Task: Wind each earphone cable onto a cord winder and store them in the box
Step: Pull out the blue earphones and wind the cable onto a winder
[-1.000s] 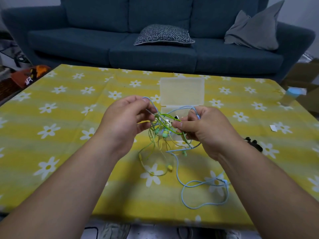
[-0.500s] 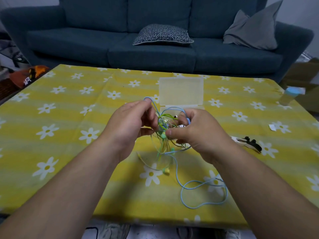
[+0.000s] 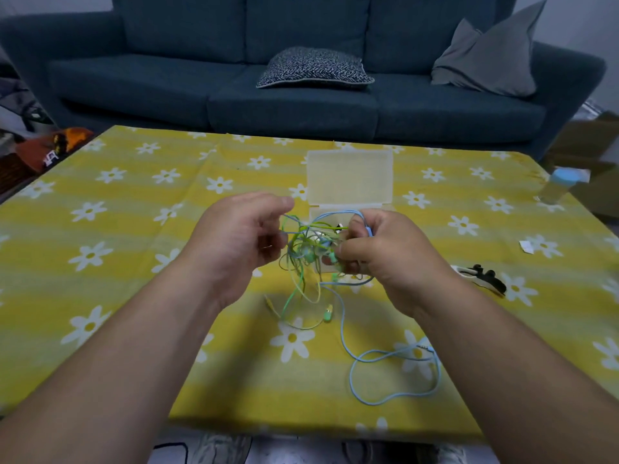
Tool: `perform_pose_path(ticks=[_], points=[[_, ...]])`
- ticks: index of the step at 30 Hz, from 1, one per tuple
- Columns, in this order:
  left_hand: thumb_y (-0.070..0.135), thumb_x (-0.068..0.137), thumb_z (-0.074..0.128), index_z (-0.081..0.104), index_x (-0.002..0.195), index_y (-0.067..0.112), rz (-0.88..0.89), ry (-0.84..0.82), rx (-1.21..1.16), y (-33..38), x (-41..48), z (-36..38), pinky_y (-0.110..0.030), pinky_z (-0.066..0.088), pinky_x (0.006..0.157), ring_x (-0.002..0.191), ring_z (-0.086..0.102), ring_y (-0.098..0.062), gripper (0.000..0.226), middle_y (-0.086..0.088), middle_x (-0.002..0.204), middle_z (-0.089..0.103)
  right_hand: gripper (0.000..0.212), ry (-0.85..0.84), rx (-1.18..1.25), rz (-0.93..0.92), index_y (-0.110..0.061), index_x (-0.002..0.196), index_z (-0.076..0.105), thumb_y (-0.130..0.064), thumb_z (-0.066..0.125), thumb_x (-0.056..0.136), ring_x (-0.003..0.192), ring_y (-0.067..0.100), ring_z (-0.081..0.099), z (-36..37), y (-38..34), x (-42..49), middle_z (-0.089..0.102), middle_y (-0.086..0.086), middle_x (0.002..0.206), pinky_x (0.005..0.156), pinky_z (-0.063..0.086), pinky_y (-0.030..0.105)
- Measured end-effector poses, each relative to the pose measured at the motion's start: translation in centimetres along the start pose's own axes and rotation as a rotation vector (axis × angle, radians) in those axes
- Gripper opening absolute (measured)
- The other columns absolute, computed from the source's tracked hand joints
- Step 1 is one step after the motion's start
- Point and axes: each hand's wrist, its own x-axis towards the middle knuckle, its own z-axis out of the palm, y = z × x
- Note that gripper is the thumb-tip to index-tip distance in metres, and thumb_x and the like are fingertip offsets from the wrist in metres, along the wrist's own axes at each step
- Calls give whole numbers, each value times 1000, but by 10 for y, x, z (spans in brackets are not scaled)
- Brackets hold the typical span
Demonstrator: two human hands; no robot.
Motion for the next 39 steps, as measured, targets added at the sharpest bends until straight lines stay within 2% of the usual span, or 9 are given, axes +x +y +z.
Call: perform_pose_path(ticks=[2,5,9,14,18,26,33,37,39], points=[[15,93,59,42,61,19,27,-44,-23,-1,-1,6,-28,41,61,57,45,-19,36,3,54,34,46,-55,56,17,-19,62,33,9,64,82,70,29,58,2,1,0,49,15,74,60,43,32],[15,99,50,45,72,16,34,-98,-50,0,-5,13,-32,44,66,58,54,-19,27,1,54,43,46,-45,141,42,-19,63,33,5,64,86,70,31,65,4,1,1,56,21,81,55,46,30],[8,97,48,47,66,16,38,-142,-33,3,-8,13,-32,40,62,58,51,-21,32,-3,58,51,47,5,333,111,-18,63,32,13,62,83,69,30,64,1,0,2,52,4,55,50,45,27],[-4,88,47,38,57,18,29,26,87,1,-5,9,-26,23,49,51,33,-18,39,-5,59,60,46,36,424,136,-18,63,32,16,55,83,39,8,52,-2,-5,3,45,-3,48,59,42,29],[-4,89,45,39,72,18,52,104,191,-3,0,8,-26,26,49,46,36,-17,29,-2,53,58,46,27,363,109,-20,60,34,18,53,78,45,12,47,0,-3,3,44,0,56,57,36,30],[-12,89,38,40,85,15,148,-83,233,-2,-5,15,-27,37,53,51,43,-18,27,-3,53,46,36,11,347,177,-16,62,43,4,62,86,71,30,62,-1,-1,2,63,8,67,49,40,24],[3,69,47,43,87,14,120,-107,57,-2,-2,11,-26,46,58,53,49,-20,22,-4,56,44,37,52,432,254,-17,67,39,8,58,88,55,20,62,-3,-4,2,60,7,63,49,46,26],[-9,84,44,54,116,15,83,-13,75,-4,1,10,-29,45,62,53,54,-21,42,-3,53,49,36,57,484,228,-15,64,42,7,57,88,56,17,61,-4,-4,2,58,3,58,50,48,26],[-11,85,41,63,110,15,90,0,197,-6,2,11,-24,45,58,54,57,-20,42,-4,53,52,35,34,480,203,-16,63,44,2,60,88,54,13,60,-3,-5,0,58,0,58,51,48,25]])
